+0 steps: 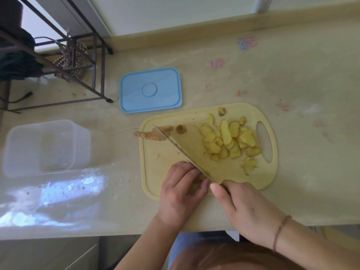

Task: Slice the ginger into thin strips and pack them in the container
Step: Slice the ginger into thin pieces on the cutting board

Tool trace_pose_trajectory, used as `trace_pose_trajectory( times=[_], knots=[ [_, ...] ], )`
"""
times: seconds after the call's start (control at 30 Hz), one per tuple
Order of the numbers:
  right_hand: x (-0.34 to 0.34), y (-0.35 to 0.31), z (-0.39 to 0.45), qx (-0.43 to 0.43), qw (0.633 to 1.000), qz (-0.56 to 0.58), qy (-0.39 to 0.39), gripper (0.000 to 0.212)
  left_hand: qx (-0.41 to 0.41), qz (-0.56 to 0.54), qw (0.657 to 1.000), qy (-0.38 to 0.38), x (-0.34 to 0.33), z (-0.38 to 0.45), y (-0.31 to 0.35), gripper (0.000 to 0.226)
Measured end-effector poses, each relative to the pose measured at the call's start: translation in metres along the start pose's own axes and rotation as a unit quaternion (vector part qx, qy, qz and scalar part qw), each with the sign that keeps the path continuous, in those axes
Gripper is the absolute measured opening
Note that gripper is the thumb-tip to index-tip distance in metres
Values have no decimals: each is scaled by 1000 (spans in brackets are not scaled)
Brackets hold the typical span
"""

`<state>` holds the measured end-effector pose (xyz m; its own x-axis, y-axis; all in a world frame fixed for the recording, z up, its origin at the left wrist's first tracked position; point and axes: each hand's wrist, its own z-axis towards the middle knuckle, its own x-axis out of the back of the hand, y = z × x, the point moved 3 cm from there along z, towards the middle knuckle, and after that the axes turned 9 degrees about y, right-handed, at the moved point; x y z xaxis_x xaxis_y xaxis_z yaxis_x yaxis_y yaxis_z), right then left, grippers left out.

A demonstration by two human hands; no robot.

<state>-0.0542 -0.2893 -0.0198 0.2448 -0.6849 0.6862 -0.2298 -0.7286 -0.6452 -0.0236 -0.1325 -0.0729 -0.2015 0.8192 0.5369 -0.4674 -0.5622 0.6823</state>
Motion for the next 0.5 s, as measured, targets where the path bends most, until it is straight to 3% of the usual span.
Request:
trace_pose_trajectory(
  times=[0.17, 0.37, 0.5],
  knots=[
    [4, 1, 11, 9, 999, 31, -12, 52, -10, 11, 1000, -5, 0, 0, 1, 18],
    [21, 14, 1, -2, 999, 43, 4, 68, -5, 15, 1000, -2, 0, -2, -1, 18],
    [24, 8, -11, 0, 1000, 25, -5, 65, -2, 11, 1000, 7, 0, -3, 0, 18]
  ],
)
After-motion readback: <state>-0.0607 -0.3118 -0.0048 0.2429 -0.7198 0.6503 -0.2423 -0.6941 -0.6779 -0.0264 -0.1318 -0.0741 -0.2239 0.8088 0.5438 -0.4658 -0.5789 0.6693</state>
